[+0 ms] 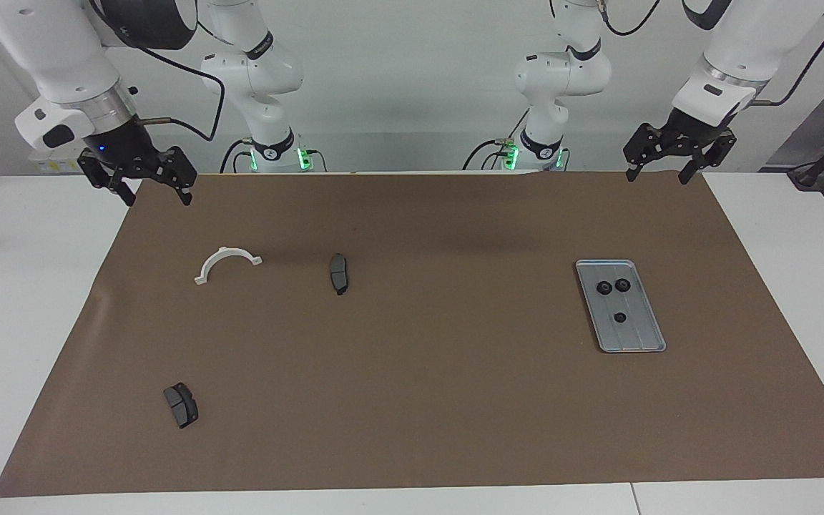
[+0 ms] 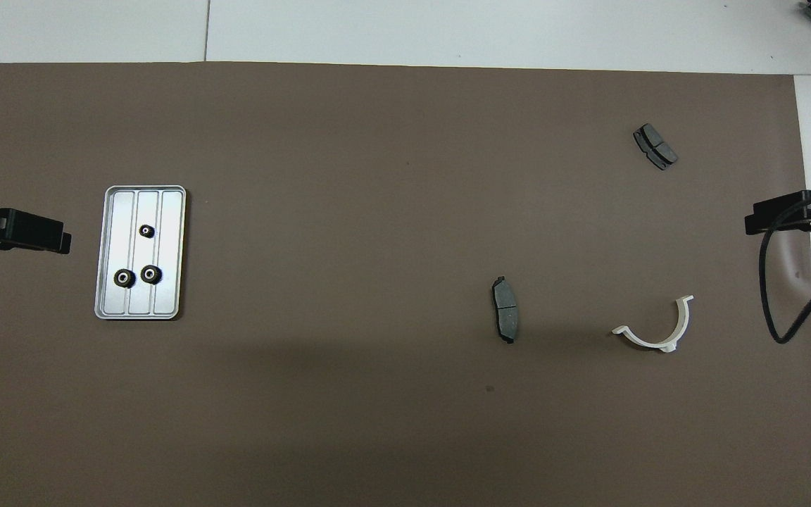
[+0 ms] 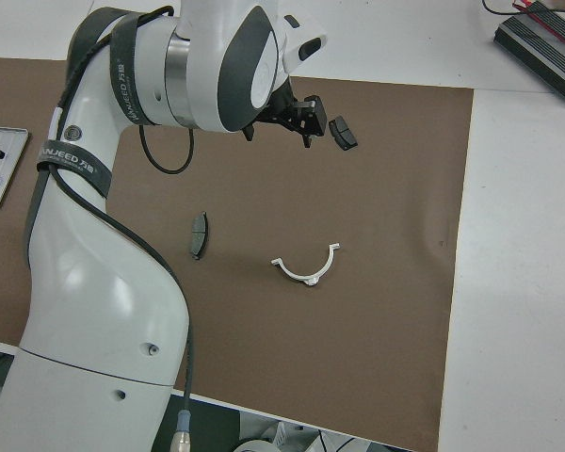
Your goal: Place bearing gear from tray to pile
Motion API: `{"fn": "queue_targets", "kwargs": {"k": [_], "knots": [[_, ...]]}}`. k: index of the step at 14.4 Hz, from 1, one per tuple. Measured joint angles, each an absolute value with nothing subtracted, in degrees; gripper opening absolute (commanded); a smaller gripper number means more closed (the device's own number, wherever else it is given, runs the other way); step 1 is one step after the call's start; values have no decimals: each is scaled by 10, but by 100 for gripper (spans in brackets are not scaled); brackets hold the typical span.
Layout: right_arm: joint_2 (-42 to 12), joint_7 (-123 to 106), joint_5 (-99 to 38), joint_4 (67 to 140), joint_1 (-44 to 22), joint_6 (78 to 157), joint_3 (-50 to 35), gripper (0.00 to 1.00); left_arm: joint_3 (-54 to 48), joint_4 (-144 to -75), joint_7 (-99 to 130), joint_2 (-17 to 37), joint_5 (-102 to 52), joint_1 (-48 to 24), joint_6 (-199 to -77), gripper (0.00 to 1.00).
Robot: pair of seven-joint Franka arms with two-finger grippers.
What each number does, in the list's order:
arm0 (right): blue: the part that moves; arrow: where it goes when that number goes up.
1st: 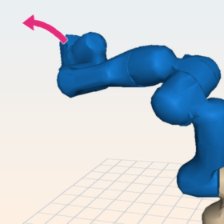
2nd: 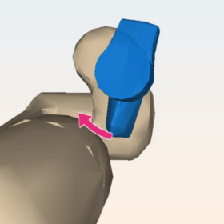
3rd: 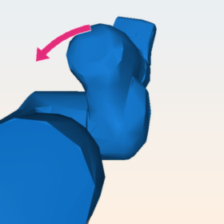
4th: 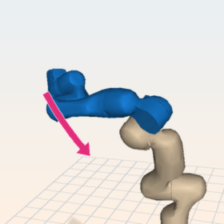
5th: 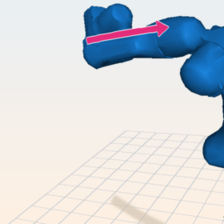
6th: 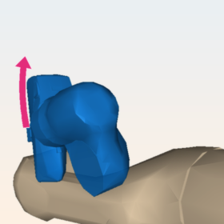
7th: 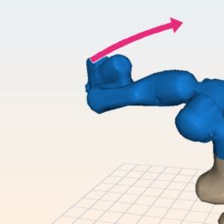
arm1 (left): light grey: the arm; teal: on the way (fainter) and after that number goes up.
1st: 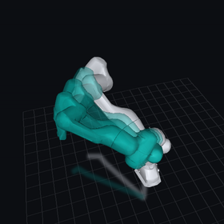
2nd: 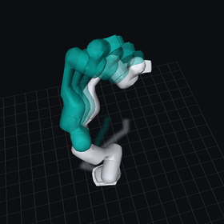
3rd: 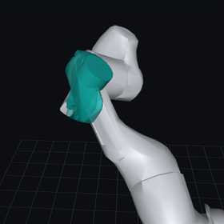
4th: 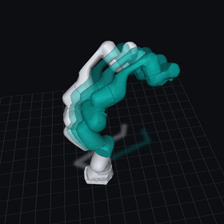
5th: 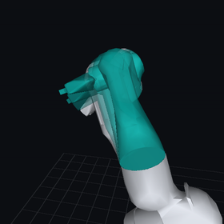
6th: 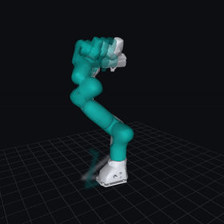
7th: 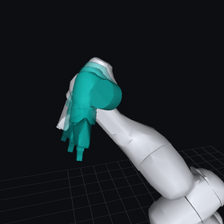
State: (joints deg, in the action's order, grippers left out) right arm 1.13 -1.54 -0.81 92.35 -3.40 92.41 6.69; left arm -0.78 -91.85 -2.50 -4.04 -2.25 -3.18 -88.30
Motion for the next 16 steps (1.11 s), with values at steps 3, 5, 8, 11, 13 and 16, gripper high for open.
{"fn": "queue_targets", "kwargs": {"k": [3,5,8,11,13,16], "knots": [[11,-15,-8,923,-34,924,67,100,-8,-919,-26,-40,-22,-32,-883,100],[11,-15,-8,923,-34,924,67,100,-7,-919,-26,-40,-22,-32,-883,100],[11,-15,-8,923,-34,924,67,100,-5,-944,-26,-43,-22,-23,-917,100],[11,-15,-8,923,-34,924,67,100,-4,-1014,-28,-30,-21,5,-1033,100],[11,-15,-8,923,-34,924,67,100,-2,-1035,-28,14,-21,15,-1108,100],[11,-15,-8,923,-34,924,67,100,-2,-1074,-28,89,-21,26,-1245,100]]}}
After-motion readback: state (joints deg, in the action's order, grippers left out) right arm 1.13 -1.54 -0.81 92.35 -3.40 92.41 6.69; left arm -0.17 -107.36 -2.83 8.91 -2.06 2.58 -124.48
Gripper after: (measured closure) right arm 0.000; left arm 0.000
